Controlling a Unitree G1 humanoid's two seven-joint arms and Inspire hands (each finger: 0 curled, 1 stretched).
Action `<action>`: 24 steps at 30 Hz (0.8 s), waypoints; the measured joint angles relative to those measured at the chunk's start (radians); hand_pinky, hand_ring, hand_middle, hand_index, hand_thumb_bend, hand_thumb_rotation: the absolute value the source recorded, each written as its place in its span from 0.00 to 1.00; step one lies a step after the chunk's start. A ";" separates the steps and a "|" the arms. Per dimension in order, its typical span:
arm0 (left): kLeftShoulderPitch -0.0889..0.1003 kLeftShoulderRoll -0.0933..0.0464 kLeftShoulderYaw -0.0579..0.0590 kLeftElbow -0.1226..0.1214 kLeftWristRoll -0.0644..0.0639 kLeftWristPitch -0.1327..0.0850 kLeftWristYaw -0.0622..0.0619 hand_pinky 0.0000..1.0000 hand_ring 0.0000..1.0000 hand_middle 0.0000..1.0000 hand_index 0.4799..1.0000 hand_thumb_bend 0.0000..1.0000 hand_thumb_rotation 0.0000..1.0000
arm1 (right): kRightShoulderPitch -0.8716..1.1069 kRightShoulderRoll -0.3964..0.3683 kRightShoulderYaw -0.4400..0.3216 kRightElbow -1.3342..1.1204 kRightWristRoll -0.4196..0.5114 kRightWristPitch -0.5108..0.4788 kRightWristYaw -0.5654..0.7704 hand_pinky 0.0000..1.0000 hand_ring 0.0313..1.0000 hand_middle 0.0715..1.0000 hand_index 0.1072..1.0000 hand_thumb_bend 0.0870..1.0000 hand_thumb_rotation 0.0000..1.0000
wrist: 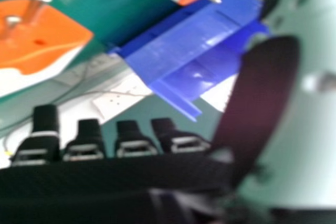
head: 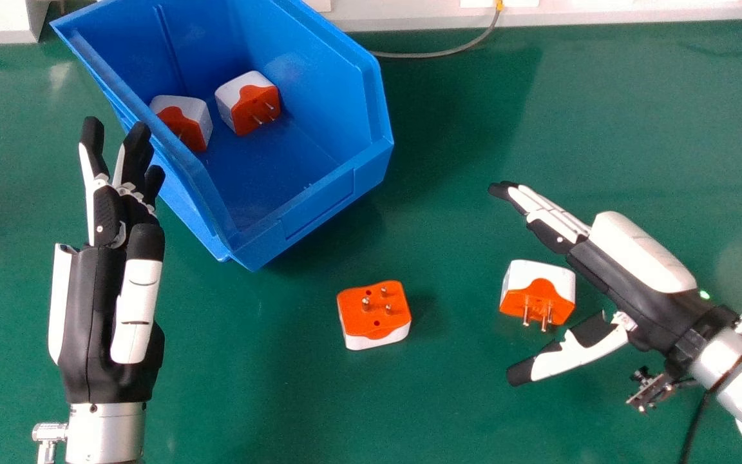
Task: Pick all objects and put in blue box
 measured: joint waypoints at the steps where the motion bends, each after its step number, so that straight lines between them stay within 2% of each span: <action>1: -0.002 0.001 0.000 0.003 -0.002 0.000 -0.004 1.00 1.00 0.98 0.93 0.65 0.84 | 0.000 -0.001 0.000 0.000 -0.002 0.001 -0.003 0.92 0.99 1.00 0.99 1.00 0.37; 5: -0.009 0.002 0.001 0.005 -0.006 0.000 -0.010 1.00 1.00 0.98 0.93 0.65 0.84 | -0.003 -0.006 0.002 0.000 -0.011 0.019 -0.013 0.93 1.00 1.00 0.99 1.00 0.37; 10: -0.010 0.002 0.003 0.005 -0.008 0.000 -0.012 1.00 1.00 0.98 0.93 0.65 0.84 | -0.010 -0.022 0.003 -0.004 -0.012 0.028 -0.014 0.94 1.00 1.00 0.99 1.00 0.38; 14: -0.011 0.003 0.005 0.005 -0.017 0.000 -0.018 1.00 1.00 0.98 0.94 0.65 0.83 | -0.019 -0.038 0.003 -0.009 -0.012 0.030 -0.018 0.95 1.00 1.00 0.99 1.00 0.38; 19: -0.012 0.006 0.014 0.013 -0.025 0.000 -0.029 1.00 1.00 0.98 0.94 0.65 0.83 | -0.022 -0.068 0.001 -0.007 -0.013 0.045 -0.033 0.95 1.00 1.00 0.99 1.00 0.38; 24: -0.015 0.006 0.018 0.017 -0.024 0.000 -0.032 1.00 1.00 0.98 0.94 0.64 0.83 | -0.026 -0.069 0.004 -0.007 -0.049 0.081 -0.072 0.95 1.00 1.00 1.00 1.00 0.38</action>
